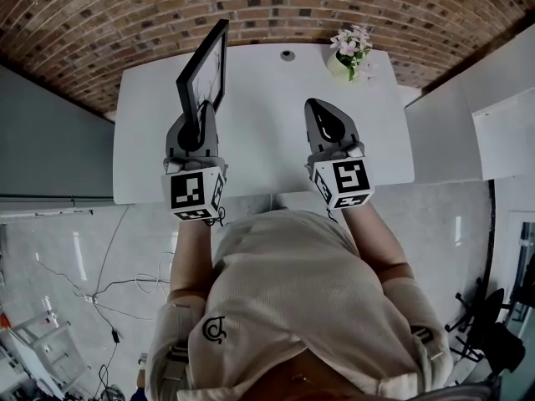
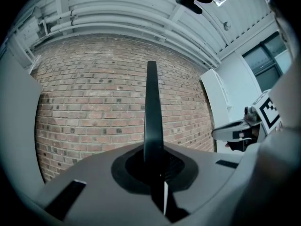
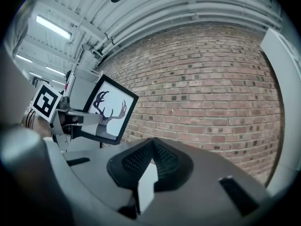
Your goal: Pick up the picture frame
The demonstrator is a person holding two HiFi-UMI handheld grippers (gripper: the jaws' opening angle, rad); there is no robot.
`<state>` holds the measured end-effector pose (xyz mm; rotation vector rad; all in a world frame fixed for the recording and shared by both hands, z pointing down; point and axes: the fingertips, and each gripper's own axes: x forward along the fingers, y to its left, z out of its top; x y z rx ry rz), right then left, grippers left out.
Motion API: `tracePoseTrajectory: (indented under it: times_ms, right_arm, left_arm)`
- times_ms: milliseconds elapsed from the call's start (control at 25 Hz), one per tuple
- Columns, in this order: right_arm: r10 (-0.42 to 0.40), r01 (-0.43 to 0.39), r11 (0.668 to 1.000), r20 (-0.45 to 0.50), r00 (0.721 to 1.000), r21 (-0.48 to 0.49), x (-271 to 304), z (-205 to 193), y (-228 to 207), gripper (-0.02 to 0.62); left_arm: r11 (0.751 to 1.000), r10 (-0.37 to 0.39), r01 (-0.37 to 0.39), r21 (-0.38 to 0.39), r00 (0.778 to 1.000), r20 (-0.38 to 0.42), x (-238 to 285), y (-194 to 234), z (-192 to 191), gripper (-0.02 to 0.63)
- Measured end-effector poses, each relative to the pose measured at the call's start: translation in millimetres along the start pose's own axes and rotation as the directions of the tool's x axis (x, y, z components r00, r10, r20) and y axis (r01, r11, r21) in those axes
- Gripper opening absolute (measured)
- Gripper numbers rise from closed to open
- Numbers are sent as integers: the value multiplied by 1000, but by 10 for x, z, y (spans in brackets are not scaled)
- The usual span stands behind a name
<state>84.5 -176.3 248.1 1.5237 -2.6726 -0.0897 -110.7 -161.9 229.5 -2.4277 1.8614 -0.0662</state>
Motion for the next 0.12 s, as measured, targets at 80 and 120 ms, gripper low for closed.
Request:
tracePoseTrajectory:
  times_ms: [80, 120]
  right_arm:
    - [-2, 2, 1000, -3, 1000, -3, -17, -17, -19, 5]
    - [-2, 2, 1000, -4, 1000, -5, -28, -27, -28, 6]
  left_arm:
    - [1000, -4, 4, -9, 1000, -1, -1, -12, -7, 23]
    - [1000, -7, 7, -14, 1000, -1, -2, -20, -10, 23]
